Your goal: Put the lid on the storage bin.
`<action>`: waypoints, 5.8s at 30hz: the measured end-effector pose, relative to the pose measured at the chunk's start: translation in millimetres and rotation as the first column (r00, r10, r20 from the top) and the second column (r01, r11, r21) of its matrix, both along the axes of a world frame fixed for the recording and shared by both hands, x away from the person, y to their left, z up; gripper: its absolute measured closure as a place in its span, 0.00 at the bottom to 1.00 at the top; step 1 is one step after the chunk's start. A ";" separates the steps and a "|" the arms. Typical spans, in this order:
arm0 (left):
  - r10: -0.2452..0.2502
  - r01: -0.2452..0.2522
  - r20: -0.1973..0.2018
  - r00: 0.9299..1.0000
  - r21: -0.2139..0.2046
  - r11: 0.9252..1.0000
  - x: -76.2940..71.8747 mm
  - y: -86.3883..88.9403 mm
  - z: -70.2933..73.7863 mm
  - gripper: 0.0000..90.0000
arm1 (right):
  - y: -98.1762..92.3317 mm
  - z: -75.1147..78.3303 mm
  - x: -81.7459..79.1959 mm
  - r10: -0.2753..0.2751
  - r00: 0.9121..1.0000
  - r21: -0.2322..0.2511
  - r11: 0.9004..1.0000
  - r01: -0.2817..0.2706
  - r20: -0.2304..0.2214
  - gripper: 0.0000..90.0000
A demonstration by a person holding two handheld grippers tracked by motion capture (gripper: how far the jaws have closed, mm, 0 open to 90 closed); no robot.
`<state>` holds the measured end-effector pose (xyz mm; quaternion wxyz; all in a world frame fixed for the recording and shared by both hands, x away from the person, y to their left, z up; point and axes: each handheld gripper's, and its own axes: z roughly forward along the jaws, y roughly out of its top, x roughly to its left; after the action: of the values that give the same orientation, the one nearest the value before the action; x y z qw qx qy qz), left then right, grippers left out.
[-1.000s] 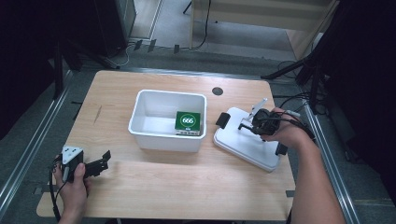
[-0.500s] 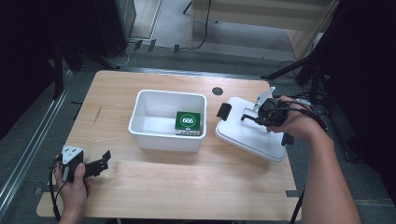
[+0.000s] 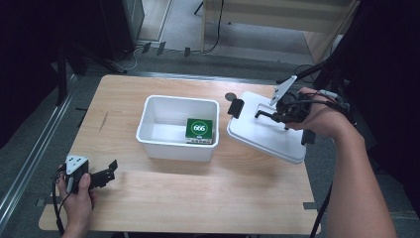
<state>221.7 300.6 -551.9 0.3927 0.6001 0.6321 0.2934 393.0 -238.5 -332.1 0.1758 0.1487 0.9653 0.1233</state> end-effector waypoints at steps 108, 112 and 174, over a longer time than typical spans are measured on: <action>-0.016 0.016 -0.007 1.000 -0.014 1.000 0.0 1.8 0.2 0.00 | 264.8 -6.4 -3.2 0.362 0.930 0.007 0.932 -0.362 -0.071 0.69; -0.016 0.015 -0.007 1.000 -0.014 1.000 0.0 1.6 0.2 0.00 | 261.1 -4.5 -12.0 0.377 0.925 0.018 0.926 -0.377 -0.052 0.47; -0.007 0.007 -0.004 1.000 -0.004 1.000 -0.3 0.1 0.0 0.00 | 69.5 -133.0 -112.8 0.162 0.985 0.112 0.982 -0.155 -0.060 0.00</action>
<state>221.4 300.7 -551.9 0.3936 0.6021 0.6314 0.2894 280.3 -169.0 -465.1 0.1240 0.0845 0.9716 0.1832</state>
